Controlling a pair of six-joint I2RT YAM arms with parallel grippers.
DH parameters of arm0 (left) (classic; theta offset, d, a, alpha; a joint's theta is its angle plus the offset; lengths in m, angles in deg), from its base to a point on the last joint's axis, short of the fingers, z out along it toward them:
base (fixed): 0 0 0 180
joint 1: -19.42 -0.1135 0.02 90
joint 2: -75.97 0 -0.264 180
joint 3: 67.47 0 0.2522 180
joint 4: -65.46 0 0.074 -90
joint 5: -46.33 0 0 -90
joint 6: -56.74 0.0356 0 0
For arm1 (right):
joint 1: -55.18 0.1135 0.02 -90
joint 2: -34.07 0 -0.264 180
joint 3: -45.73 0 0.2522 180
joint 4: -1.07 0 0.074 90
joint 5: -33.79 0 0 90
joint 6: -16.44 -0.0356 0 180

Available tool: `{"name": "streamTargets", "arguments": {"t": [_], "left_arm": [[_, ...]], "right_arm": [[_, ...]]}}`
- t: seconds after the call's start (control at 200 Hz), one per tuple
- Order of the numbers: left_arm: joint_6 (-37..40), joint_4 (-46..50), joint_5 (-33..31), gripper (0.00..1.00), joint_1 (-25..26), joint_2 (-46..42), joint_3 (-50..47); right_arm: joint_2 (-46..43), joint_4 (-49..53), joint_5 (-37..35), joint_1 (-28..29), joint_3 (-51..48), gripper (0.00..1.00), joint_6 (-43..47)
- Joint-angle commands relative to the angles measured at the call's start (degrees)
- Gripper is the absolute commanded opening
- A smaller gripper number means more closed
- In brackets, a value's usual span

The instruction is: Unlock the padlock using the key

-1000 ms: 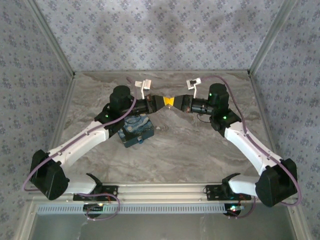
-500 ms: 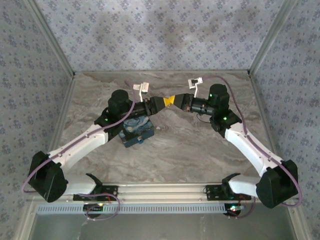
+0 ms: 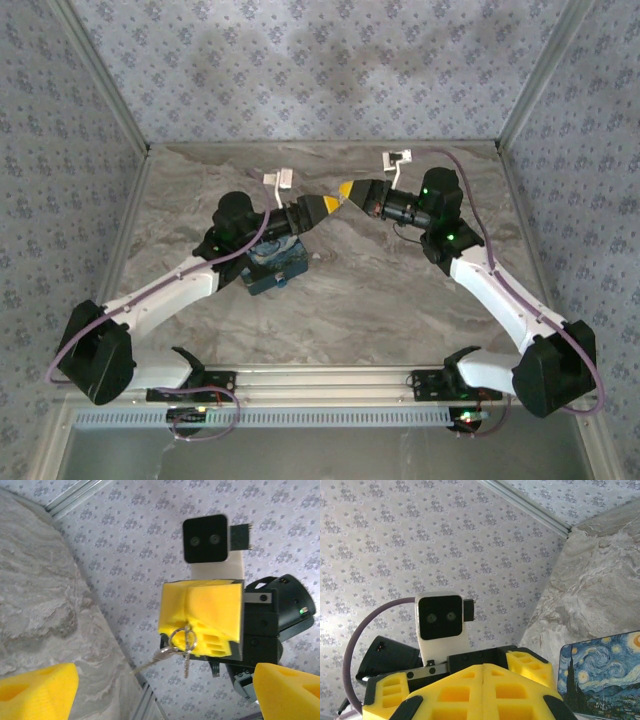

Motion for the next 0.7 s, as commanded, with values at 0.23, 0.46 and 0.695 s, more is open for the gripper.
{"name": "streamTargets", "arguments": {"t": [0.23,0.46,0.695], "left_arm": [[-4.6,-14.1,-1.9,0.93,0.7,0.5,0.2],[-6.4,-14.4,-2.2,0.94,1.6,1.9,0.9],[-9.7,-14.2,-1.4,0.97,1.8,2.1,2.1]], "right_arm": [[-1.0,-2.4,-8.6,2.2,4.9,0.00,-5.2],[1.1,1.1,-10.1,4.0,8.8,0.00,-0.9],[3.4,2.6,-10.2,3.5,10.7,0.00,3.3]]}}
